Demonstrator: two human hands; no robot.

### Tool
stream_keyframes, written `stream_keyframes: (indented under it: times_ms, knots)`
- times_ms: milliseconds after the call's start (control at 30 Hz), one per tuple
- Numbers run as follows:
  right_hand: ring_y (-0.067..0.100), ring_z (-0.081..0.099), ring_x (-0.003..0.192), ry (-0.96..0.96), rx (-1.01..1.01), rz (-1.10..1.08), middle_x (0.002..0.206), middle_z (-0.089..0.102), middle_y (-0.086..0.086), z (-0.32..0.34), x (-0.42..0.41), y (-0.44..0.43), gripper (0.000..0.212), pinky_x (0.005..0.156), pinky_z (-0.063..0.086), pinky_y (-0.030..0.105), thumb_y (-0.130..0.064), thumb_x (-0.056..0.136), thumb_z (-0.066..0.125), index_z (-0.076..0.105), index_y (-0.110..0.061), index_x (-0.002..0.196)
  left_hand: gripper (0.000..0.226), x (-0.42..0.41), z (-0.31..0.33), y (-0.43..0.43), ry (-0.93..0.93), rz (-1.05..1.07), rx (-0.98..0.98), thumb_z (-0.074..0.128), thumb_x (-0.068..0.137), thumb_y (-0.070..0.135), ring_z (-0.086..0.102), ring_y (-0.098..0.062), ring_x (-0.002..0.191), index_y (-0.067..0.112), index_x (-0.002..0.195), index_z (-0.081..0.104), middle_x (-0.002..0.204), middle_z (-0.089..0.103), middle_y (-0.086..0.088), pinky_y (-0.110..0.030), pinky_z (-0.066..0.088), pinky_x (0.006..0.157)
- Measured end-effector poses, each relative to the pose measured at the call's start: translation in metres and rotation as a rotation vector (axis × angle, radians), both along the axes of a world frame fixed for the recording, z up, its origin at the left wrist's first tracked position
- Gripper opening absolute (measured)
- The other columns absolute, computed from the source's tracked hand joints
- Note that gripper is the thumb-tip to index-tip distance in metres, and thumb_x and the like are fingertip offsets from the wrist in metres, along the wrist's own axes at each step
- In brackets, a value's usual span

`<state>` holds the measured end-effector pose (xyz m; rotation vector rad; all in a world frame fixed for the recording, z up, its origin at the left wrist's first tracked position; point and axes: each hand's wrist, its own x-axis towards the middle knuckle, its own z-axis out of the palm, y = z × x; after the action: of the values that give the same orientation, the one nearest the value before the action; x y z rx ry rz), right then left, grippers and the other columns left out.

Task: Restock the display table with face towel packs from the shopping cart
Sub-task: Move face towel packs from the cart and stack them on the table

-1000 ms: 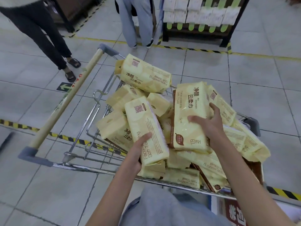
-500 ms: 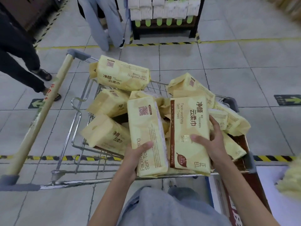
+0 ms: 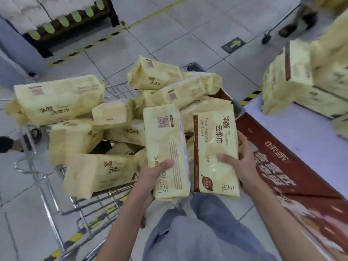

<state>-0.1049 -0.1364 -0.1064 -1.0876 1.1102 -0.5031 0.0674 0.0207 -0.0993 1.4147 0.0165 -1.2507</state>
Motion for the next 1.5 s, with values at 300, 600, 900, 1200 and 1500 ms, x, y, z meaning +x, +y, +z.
stream_keyframes:
  times_ms: [300,600,900,1200,1500]
  knots:
    - [0.024,0.068,0.089,0.039,0.065,-0.479,0.112,0.063,0.003,0.004,-0.106,0.056,0.086,0.055,0.058,0.033,0.004,0.068,0.074,0.034,-0.034,0.134,0.063,-0.055,-0.003,-0.036,0.0,-0.428,-0.003,0.076,0.059,0.023,0.07,-0.031,0.093,0.01,0.118,0.059,0.104,0.073,-0.012,-0.047,0.058,0.078]
    - [0.026,0.069,0.09,-0.057,0.086,-0.848,0.109,0.067,0.002,-0.001,-0.221,0.148,0.075,0.061,0.059,0.039,0.006,0.07,0.072,0.04,-0.039,0.121,0.058,-0.165,0.0,-0.048,0.002,-0.824,0.009,0.073,0.061,0.023,0.071,-0.026,0.091,0.014,0.118,0.061,0.104,0.073,-0.008,-0.038,0.06,0.068]
    - [0.031,0.069,0.092,-0.069,0.132,-1.179,0.111,0.066,0.008,-0.019,-0.339,0.271,0.088,0.074,0.056,0.053,0.002,0.067,0.076,0.033,-0.03,0.136,0.049,-0.321,0.003,-0.002,-0.021,-1.13,0.022,0.071,0.059,0.023,0.073,-0.024,0.078,0.013,0.106,0.064,0.09,0.076,-0.007,-0.037,0.06,0.059]
    - [0.031,0.067,0.094,-0.079,0.126,-1.498,0.114,0.064,0.008,-0.027,-0.428,0.362,0.079,0.072,0.057,0.048,0.002,0.07,0.074,0.035,-0.038,0.126,0.027,-0.437,-0.007,0.046,-0.004,-1.352,0.052,0.066,0.079,0.014,0.073,-0.024,0.077,0.016,0.106,0.063,0.091,0.076,-0.006,-0.04,0.06,0.063]
    - [0.033,0.065,0.099,-0.076,0.081,-1.645,0.119,0.062,0.007,-0.034,-0.52,0.364,0.077,0.077,0.056,0.049,0.002,0.071,0.074,0.036,-0.041,0.123,0.027,-0.517,-0.017,0.042,0.007,-1.41,0.109,0.065,0.077,0.014,0.073,-0.026,0.073,0.013,0.103,0.064,0.089,0.075,-0.01,-0.037,0.059,0.053]
